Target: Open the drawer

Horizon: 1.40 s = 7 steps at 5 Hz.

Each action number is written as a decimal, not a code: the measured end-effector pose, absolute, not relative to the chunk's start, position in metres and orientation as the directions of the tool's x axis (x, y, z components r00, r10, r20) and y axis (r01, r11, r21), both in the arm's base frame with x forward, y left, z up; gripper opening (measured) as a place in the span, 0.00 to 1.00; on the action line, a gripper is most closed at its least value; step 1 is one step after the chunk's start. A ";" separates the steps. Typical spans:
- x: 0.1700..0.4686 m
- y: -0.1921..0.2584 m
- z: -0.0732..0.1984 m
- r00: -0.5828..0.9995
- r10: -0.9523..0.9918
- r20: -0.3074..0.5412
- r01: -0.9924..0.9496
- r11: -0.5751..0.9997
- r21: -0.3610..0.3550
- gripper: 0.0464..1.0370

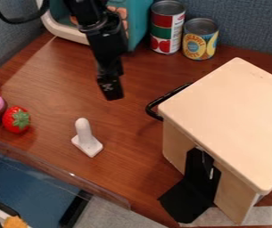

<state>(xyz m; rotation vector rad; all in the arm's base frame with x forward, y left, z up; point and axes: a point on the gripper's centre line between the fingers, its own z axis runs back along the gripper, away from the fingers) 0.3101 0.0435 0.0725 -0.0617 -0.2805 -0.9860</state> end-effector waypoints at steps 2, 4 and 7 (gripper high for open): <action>0.323 0.013 0.084 0.762 -0.552 0.339 0.594 0.804 -0.026 0.96; 0.336 -0.010 0.061 0.824 -0.484 0.295 0.523 0.850 -0.066 0.96; 0.342 -0.025 0.030 0.826 -0.498 0.265 0.525 0.850 -0.037 0.68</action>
